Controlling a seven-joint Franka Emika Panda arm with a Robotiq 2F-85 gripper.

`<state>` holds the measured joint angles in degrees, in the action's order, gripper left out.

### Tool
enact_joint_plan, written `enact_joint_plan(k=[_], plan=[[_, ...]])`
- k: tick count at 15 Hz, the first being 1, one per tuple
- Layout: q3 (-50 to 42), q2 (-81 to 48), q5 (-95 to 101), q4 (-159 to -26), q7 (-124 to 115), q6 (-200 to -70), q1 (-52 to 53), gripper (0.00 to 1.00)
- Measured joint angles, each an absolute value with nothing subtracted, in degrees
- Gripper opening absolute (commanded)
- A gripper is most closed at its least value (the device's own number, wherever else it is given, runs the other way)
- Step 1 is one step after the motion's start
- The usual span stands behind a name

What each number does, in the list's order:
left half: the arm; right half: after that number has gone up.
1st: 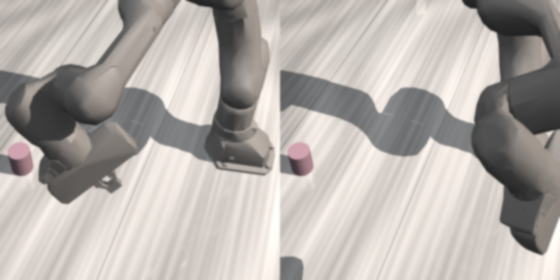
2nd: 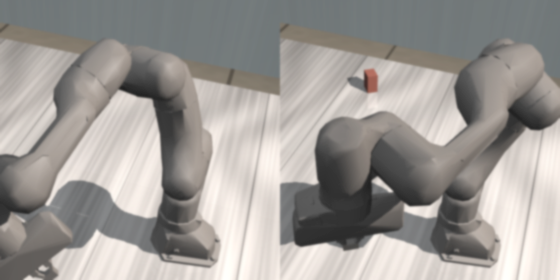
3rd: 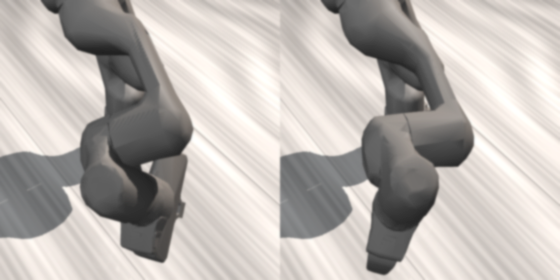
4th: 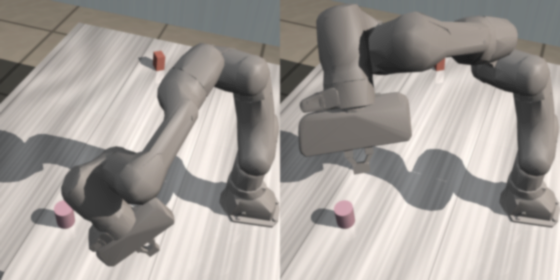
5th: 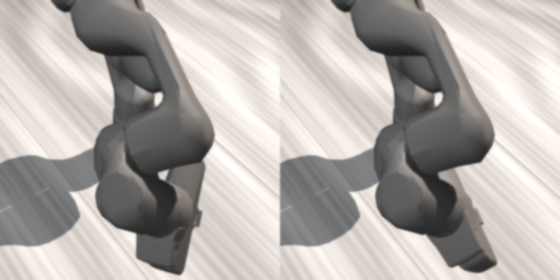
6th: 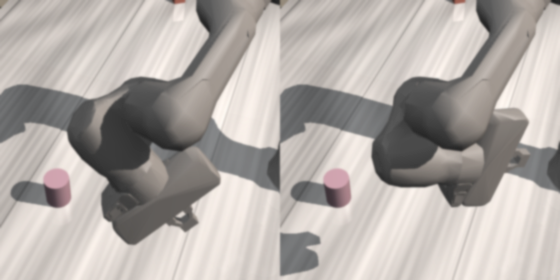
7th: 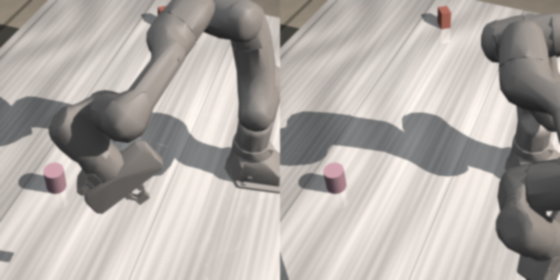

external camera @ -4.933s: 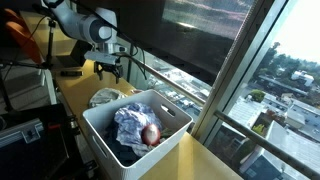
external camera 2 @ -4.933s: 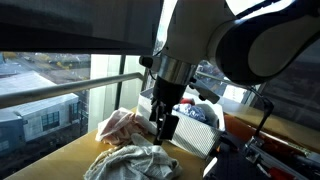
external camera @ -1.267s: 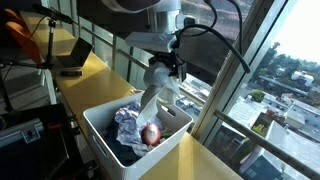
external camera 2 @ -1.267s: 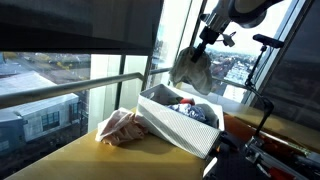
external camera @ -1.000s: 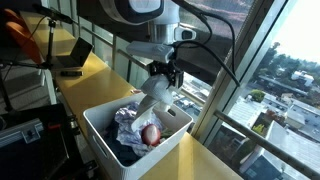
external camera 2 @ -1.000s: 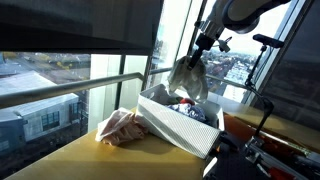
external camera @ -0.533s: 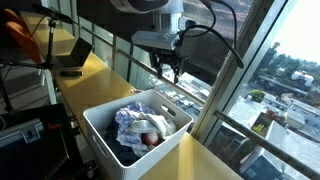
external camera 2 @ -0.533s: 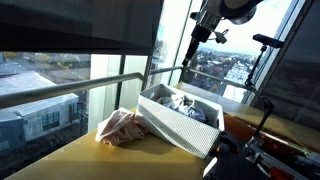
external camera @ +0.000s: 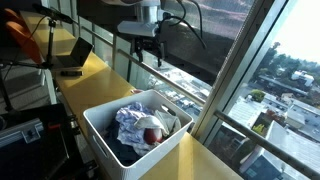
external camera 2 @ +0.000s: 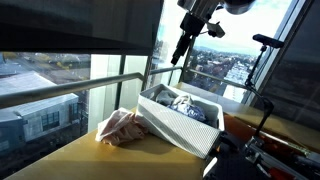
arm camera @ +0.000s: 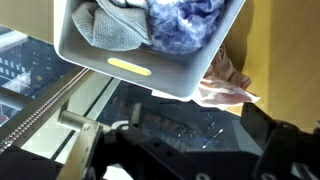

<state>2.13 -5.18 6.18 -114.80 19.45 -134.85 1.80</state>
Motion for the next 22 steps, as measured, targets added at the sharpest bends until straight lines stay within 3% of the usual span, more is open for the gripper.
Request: enact_joint_plan(k=[22], plan=[[6.3,-21.6,28.4,-112.9,20.8,-145.7,12.8,1.0]])
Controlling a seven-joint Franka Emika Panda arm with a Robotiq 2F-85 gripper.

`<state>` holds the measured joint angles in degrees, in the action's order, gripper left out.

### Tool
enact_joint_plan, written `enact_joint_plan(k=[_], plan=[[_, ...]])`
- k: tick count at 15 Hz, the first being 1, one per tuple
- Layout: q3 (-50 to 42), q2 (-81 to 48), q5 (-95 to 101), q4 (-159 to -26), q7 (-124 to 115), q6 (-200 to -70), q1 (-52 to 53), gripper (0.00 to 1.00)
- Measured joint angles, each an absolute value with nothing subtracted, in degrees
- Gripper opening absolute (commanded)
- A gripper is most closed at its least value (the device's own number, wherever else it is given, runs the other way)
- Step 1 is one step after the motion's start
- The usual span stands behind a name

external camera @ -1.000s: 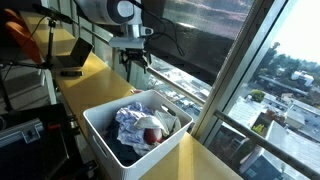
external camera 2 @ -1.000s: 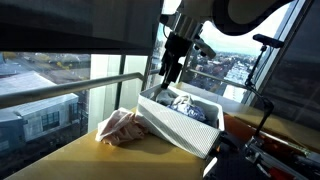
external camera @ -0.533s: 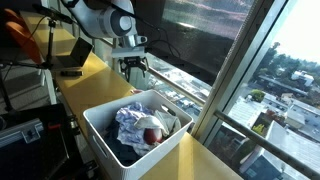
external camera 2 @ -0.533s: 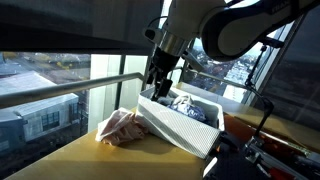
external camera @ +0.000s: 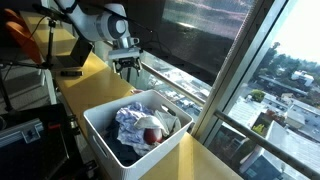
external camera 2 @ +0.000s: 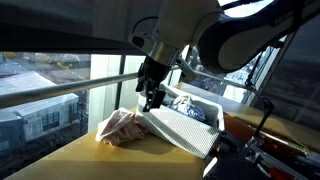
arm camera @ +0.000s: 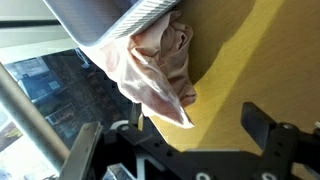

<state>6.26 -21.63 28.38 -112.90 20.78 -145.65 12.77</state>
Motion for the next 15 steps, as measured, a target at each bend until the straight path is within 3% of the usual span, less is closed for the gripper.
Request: enact_joint_plan(k=[7,15], plan=[[6.5,-27.5,31.3,-107.6,20.8,-145.7,14.2,1.0],[4.4,-43.9,32.2,-90.3,22.0,-145.0,14.2,1.0]])
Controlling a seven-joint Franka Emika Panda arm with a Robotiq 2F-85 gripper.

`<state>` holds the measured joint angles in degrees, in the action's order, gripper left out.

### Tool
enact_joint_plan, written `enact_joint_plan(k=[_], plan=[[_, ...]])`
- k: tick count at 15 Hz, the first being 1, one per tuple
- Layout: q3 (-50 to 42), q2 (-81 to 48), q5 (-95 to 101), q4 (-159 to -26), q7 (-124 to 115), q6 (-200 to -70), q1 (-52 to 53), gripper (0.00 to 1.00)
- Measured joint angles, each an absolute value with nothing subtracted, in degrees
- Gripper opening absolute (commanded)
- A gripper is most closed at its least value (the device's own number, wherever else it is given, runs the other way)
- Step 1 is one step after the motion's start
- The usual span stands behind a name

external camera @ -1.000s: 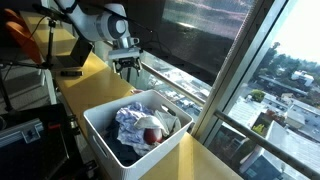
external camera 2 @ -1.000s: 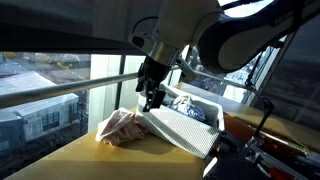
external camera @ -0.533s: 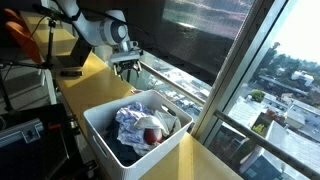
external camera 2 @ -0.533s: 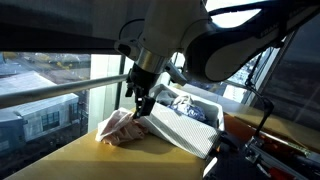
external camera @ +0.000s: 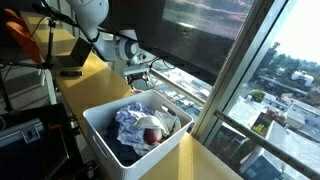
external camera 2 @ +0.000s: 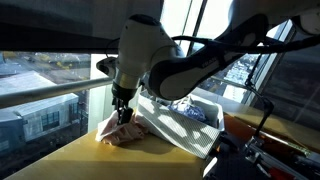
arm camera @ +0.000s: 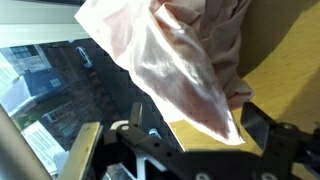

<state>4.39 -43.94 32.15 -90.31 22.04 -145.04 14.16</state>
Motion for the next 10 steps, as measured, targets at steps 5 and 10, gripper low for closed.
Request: enact_joint_plan(k=[5,10], plan=[[3.2,-50.9,32.0,-82.5,22.5,-141.7,14.1,1.0],[3.1,-54.3,31.7,-79.8,22.5,-138.5,14.0,0.51]])
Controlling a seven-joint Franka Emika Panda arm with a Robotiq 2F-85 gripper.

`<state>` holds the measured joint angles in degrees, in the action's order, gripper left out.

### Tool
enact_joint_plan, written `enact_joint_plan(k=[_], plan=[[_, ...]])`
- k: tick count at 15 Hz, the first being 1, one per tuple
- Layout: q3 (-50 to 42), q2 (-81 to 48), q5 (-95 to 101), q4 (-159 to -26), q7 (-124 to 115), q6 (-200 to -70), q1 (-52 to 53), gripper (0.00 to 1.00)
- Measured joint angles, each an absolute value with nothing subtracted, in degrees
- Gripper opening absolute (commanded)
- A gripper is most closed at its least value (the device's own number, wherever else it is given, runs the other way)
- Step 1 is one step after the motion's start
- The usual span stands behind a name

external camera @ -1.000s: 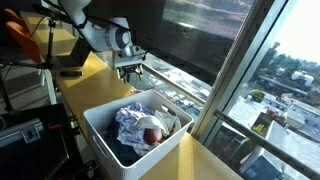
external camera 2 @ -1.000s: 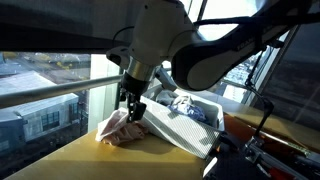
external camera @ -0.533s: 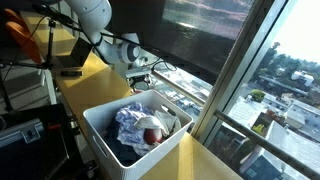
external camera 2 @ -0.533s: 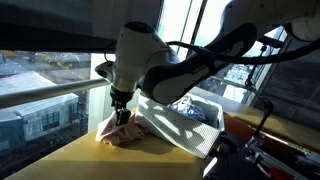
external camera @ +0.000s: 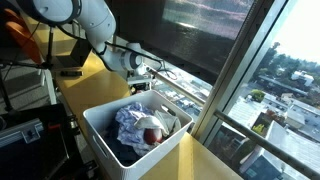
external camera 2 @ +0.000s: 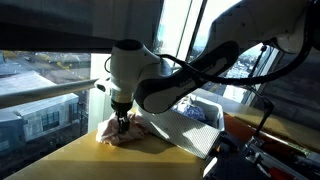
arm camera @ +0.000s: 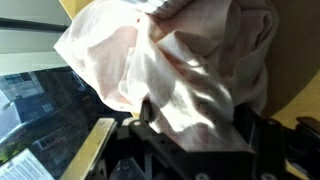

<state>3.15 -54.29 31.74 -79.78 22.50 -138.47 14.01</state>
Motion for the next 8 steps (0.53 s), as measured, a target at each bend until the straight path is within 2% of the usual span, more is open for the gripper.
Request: enact_joint_plan(k=[6,7,8], plan=[[3.1,-54.2,31.0,-80.1,22.1,-138.3,13.7,0.07],[3.1,-53.6,30.1,-80.7,22.1,-138.3,13.6,0.01],[3.2,-52.3,29.0,-82.1,22.0,-138.3,13.4,0.0]])
